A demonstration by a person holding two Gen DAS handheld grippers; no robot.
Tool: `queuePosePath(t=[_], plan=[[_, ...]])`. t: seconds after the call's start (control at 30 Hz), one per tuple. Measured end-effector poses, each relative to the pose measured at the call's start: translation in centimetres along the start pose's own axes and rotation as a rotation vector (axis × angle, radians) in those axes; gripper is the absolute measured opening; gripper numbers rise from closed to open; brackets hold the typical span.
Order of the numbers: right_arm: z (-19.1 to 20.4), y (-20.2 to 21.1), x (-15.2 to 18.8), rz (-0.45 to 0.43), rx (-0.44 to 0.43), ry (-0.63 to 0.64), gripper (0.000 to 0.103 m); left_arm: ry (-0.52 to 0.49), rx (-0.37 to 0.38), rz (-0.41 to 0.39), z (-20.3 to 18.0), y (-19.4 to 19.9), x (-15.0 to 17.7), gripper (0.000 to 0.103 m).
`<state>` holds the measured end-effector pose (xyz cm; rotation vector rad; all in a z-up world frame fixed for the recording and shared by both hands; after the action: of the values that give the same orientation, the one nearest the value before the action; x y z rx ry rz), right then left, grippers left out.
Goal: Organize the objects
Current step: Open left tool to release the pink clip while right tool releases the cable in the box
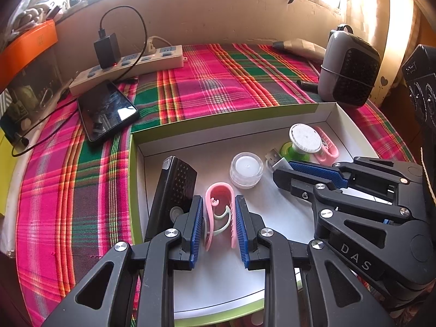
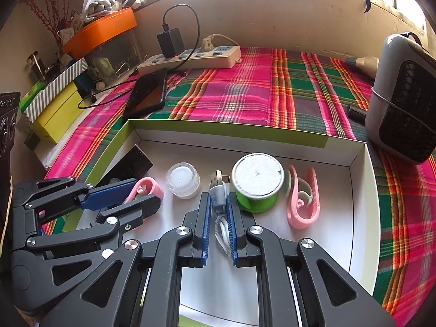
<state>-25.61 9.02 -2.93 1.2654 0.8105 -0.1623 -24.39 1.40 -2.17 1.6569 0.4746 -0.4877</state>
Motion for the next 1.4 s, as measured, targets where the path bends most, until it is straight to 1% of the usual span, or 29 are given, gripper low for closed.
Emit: queuePosePath(t=[0.07,0.17,0.27,0.5,0.77,0.97,1.07,1.1,1.4], plan=[[0.0,0.0,0.0,0.0,-0.001,-0.003,0.012,0.001,0.0,0.001,0.1,0.0,0.0,0.022],[-0.1,0.1,0.1,-0.002,0.0,-0.01,0.017,0.003,0.001,0.002,0.2,0.0,0.1,0.022],[0.1,0.1,0.1,-0.001,-0.006,-0.007,0.018,0.001,-0.001,0.004,0.1,0.1,0.1,0.022],[-0.1,0.2,0.2,-0.003,0.009,-0.016,0.028,0.007,0.002,0.002,0.1,0.3,0.2,0.022],[0.0,0.4,0.3,-0.003,0.01,-0.017,0.029,0.01,-0.002,-0.001,0.2,0.5,0.3,0.022],[0.1,0.7,0.5,-0.003,0.029,-0.023,0.03,0.017,-0.006,-0.004,0.5,1.3,0.6,0.022],[0.0,1.0,0.8,-0.004,0.04,-0.029,0.045,0.026,-0.005,-0.015,0.6,1.8,0.7,0.023],[0.0,1.2,0.8,-0.007,0.039,-0.03,0.046,0.027,-0.004,-0.016,0.6,2.0,0.7,0.023],[0.4,2.5,1.0,-0.028,0.038,-0.039,0.046,0.03,-0.008,-0.028,0.7,3.2,1.2,0.023]])
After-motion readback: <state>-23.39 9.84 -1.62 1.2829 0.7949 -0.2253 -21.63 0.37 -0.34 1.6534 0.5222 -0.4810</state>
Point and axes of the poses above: each gripper's, at about its wrist camera, not at the fingertips, and y roughly against the way its jaws point, z to its left, x to its underside, the point moved 5 cm from there along -y, roughly the way its jaws point, and after that the axes turned 9 degrees about y, right-handed, at the moved point
